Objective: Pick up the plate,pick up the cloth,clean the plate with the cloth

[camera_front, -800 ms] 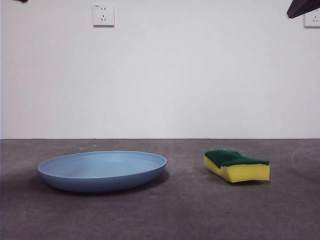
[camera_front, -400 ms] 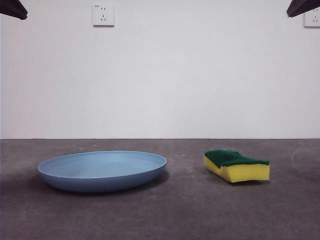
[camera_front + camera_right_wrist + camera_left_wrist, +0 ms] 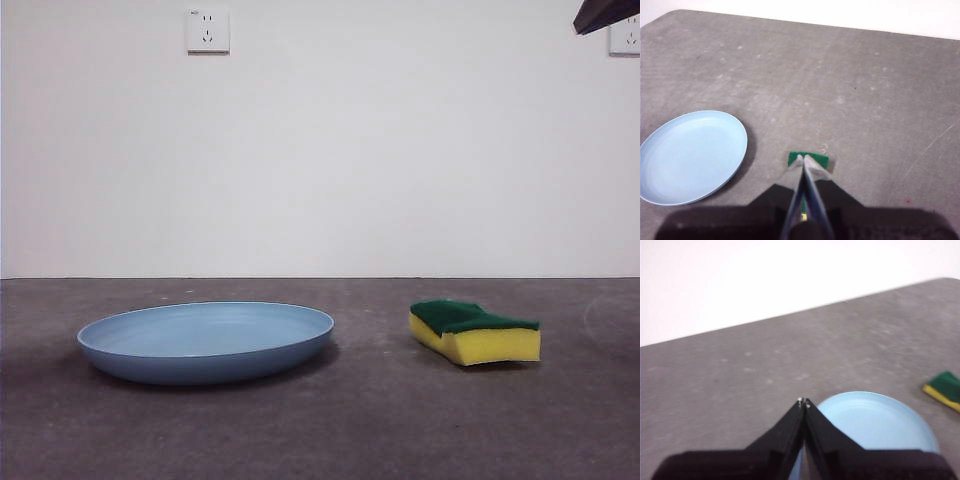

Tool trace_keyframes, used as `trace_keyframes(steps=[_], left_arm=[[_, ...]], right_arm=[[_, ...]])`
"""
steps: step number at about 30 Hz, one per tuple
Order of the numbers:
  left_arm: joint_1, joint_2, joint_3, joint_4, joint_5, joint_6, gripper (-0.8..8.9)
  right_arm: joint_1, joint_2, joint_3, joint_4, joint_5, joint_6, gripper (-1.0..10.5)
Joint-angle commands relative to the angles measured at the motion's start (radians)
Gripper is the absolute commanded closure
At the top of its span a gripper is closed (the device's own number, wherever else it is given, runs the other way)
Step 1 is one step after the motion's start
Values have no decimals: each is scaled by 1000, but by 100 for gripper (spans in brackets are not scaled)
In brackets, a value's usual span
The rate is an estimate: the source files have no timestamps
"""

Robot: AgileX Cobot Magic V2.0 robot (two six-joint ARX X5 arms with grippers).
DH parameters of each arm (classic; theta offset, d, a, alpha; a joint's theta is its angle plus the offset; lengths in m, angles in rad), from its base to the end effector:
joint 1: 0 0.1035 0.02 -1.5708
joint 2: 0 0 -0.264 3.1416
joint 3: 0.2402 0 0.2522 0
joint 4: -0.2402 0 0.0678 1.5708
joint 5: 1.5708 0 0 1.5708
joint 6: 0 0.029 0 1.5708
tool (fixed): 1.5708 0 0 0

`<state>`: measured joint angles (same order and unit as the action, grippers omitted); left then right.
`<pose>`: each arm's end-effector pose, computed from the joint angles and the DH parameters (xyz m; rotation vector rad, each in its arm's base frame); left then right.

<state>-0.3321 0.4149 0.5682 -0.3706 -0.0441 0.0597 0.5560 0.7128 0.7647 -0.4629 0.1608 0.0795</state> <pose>0.1005 -0.0333 0.2858 0.0998 0.2056 -0.2932 0.1300 0.0753 0.3102 -0.0676 0.4023 0.3736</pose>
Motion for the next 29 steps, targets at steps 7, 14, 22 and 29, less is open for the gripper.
trace_keyframes(steps=[7,14,22,29], left_arm=[[158,-213,-277,117,27,16,817],[225,-332,-448,193,26,-5,817],[272,-407,-544,194,36,-38,817],[303,-413,-565,183,84,-37,817]], right_arm=[[1,-2,-6,9,3,9,945],[1,-2,-6,10,3,9,945],[1,-2,-6,10,3,9,945],[1,-2,-6,10,3,9,945]])
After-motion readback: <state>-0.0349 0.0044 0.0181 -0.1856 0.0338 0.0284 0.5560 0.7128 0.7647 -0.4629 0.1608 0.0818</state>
